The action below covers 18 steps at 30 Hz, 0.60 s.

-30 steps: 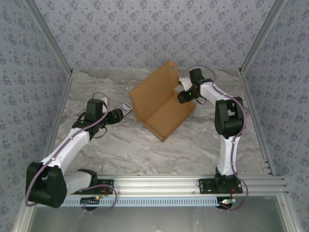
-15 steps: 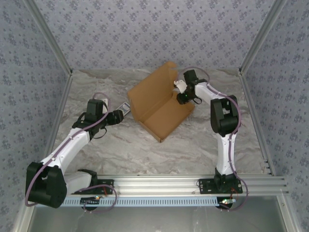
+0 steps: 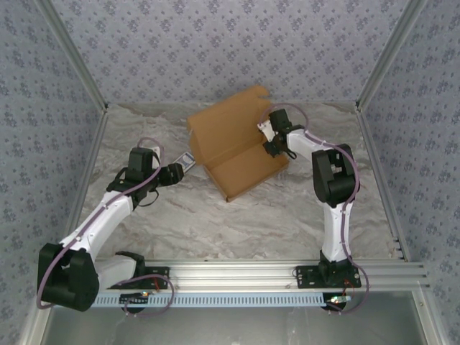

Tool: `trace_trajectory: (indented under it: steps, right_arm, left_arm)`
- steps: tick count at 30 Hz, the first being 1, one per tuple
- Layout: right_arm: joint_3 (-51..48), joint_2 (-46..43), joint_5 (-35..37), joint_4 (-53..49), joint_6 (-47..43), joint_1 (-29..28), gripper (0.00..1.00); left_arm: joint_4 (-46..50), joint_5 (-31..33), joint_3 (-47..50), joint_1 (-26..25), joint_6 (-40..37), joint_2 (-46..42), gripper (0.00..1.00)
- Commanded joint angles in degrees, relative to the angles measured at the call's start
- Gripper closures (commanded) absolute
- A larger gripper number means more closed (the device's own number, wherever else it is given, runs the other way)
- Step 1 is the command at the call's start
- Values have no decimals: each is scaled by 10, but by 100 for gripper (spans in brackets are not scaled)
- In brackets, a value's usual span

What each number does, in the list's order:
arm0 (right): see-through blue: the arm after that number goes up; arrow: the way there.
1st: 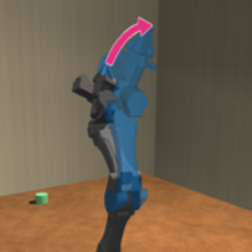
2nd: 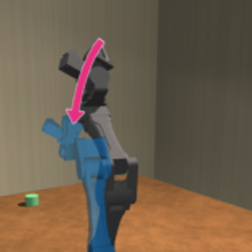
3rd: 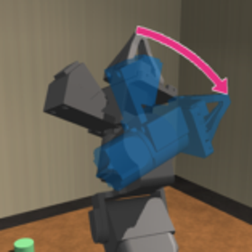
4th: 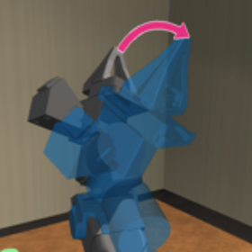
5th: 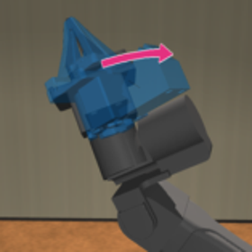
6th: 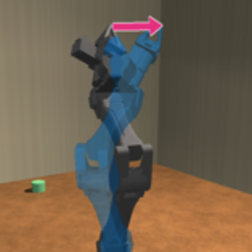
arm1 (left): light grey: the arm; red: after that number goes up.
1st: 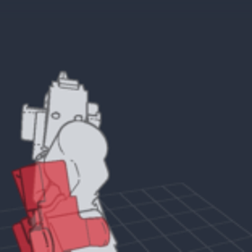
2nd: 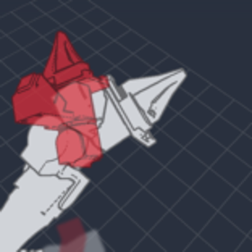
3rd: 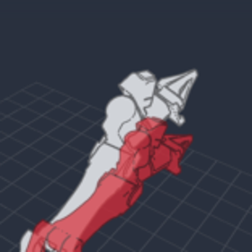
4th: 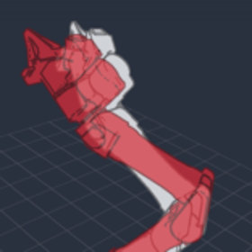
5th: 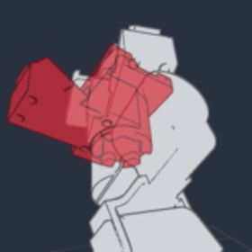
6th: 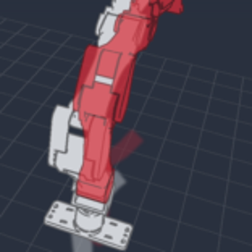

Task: Fold the paper box

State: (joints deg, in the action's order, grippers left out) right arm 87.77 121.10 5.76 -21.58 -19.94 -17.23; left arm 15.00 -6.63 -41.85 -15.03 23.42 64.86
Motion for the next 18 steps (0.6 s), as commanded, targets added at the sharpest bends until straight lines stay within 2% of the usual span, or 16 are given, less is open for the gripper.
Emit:
trace_trajectory:
  steps: [1,9,18]
  right_arm:
    - [-18,-2,86,-17,6,-6,80]
    - [-31,0,169,-19,10,-19,78]
    - [-35,1,200,-20,20,-21,76]
  left_arm:
    - [0,-9,-1,-4,-7,-13,27]
    - [-8,-11,4,-5,-3,-10,27]
    - [-11,-8,6,-7,-3,-7,27]
